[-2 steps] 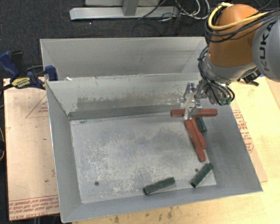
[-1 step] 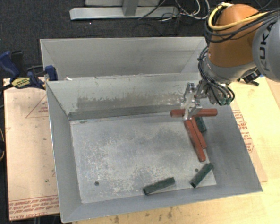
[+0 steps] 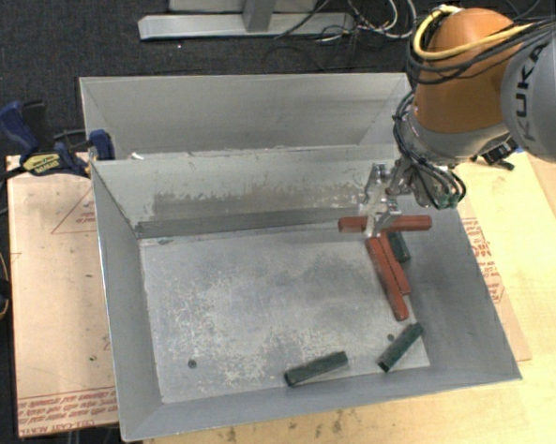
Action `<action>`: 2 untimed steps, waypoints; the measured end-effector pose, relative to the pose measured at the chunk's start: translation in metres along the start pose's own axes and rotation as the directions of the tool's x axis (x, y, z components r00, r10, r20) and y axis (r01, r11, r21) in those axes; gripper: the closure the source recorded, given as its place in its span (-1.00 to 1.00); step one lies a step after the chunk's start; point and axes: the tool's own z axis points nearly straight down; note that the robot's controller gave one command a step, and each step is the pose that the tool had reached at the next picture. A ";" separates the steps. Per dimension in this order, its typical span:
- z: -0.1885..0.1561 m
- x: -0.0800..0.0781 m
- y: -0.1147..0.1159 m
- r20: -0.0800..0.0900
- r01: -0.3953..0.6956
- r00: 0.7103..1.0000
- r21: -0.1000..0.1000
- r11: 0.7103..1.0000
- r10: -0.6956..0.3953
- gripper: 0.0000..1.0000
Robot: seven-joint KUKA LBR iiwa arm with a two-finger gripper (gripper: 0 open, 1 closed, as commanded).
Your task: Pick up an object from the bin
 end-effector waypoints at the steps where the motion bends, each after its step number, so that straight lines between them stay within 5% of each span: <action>1: 0.000 0.000 0.000 0.000 0.000 1.000 0.000 1.000 0.000 1.00; 2: 0.000 0.000 0.000 0.000 0.000 1.000 0.000 1.000 0.000 1.00</action>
Offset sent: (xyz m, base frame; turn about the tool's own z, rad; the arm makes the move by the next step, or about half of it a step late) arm 0.0000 0.0000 0.0000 0.0000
